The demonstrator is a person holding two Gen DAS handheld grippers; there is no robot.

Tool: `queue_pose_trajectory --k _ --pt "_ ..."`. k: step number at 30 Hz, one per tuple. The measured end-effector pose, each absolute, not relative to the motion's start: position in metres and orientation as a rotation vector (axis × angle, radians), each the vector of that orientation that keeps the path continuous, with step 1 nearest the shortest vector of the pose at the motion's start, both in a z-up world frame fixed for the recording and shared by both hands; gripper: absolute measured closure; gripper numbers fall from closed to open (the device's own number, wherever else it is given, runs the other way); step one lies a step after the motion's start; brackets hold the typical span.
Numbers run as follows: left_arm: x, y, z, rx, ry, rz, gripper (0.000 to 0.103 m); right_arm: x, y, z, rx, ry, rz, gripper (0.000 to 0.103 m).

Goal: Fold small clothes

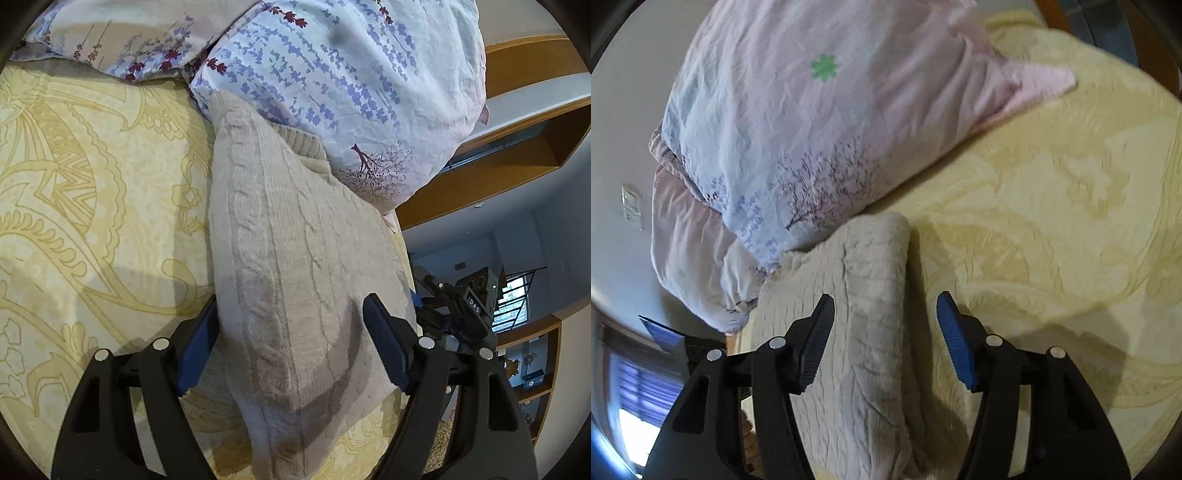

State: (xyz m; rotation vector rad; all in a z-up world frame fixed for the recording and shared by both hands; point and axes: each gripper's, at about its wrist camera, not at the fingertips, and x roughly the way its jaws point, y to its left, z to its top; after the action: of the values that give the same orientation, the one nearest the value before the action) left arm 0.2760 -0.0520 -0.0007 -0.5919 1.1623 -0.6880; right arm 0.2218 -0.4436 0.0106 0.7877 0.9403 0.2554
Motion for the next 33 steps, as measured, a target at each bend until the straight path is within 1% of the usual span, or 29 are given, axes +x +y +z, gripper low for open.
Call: queue_pose_trajectory --k 6,11,15,20,21,22,23,26,29,33 --pt "0.278 -0.057 -0.004 -0.591 1.166 -0.69 0.027 0.226 -0.426 0.001 0.756 1.016 0.303 0.043" --pt "0.28 -0.059 -0.005 -0.607 1.167 -0.699 0.028 0.23 -0.411 -0.009 0.763 1.039 0.365 0.043" --pt "0.282 -0.059 -0.007 -0.626 1.172 -0.701 0.035 0.229 -0.4 -0.01 0.752 1.036 0.396 0.047" --pt "0.283 -0.058 -0.011 -0.66 1.177 -0.709 0.044 0.229 -0.396 -0.013 0.77 1.028 0.422 0.048" --pt "0.283 -0.058 -0.011 -0.662 1.175 -0.712 0.046 0.229 -0.394 -0.013 0.763 1.023 0.436 0.05" --pt "0.282 -0.059 -0.009 -0.66 1.168 -0.72 0.052 0.228 -0.39 -0.014 0.758 1.026 0.451 0.06" --pt "0.282 -0.059 -0.007 -0.657 1.162 -0.727 0.057 0.228 -0.386 -0.015 0.767 1.033 0.477 0.067" --pt "0.278 -0.054 -0.002 -0.663 1.14 -0.742 0.062 0.221 -0.378 -0.011 0.773 1.013 0.501 0.07" --pt "0.268 -0.043 0.007 -0.661 1.125 -0.766 0.063 0.209 -0.366 -0.002 0.788 1.001 0.541 0.071" --pt "0.248 -0.014 0.018 -0.635 1.108 -0.769 0.063 0.197 -0.33 0.013 0.727 1.013 0.599 0.072"
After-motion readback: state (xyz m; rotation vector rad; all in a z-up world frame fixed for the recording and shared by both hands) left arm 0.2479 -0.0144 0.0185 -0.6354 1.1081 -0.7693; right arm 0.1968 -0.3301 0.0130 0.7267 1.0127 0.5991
